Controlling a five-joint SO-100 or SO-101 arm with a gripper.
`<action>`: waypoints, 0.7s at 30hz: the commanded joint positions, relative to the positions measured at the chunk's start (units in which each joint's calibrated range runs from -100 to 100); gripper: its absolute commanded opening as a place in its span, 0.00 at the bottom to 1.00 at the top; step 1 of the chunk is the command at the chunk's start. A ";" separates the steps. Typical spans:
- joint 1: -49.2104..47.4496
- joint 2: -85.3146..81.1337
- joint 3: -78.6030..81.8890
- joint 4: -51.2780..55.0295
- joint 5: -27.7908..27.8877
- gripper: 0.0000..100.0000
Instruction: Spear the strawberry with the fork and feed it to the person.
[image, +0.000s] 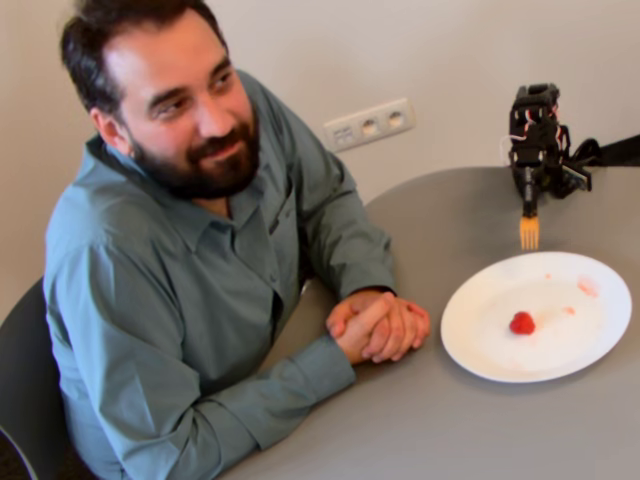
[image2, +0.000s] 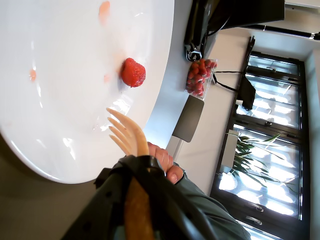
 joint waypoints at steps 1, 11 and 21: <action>0.39 -0.49 0.18 -2.16 -2.40 0.02; 0.31 -0.49 0.18 -2.16 -2.40 0.02; 0.61 -0.49 0.18 -2.16 -2.82 0.02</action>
